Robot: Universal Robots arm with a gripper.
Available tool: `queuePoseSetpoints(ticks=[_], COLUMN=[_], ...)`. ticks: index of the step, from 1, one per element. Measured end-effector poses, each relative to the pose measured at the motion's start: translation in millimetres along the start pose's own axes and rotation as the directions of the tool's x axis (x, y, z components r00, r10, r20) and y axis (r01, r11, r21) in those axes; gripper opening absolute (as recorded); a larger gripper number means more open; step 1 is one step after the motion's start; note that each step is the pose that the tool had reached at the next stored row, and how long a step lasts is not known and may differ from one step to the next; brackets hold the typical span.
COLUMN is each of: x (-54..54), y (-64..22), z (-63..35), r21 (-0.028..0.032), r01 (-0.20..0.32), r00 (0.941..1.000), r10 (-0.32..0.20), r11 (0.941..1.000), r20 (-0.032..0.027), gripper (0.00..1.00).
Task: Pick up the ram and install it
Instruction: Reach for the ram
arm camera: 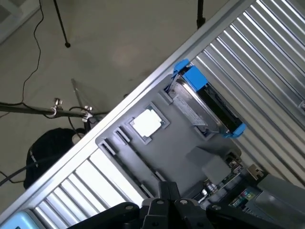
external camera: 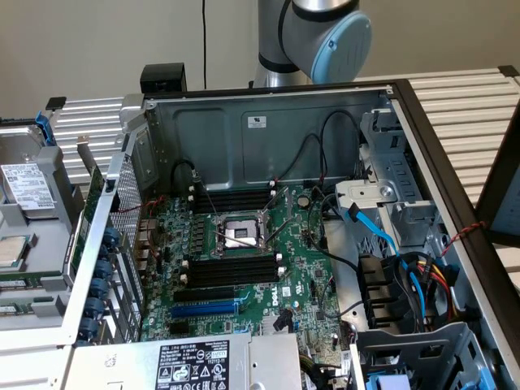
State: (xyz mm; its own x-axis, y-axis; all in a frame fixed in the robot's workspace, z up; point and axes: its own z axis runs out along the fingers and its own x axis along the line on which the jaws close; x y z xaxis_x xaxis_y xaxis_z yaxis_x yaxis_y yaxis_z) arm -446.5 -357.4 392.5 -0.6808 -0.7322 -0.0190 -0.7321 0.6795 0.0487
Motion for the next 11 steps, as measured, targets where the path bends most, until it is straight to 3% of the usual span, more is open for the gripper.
queuePoseSetpoints(ticks=[5, 11], x=[0.0, 0.2], y=[0.0, 0.2], z=[0.0, -0.1], r21=[-0.0019, -0.0043], r01=[0.090, 0.195], r00=[0.9959, 0.9807], r10=[-0.090, -0.195], r11=[0.9959, 0.9808], r20=[-0.0043, -0.0099], gripper=[0.10, 0.10])
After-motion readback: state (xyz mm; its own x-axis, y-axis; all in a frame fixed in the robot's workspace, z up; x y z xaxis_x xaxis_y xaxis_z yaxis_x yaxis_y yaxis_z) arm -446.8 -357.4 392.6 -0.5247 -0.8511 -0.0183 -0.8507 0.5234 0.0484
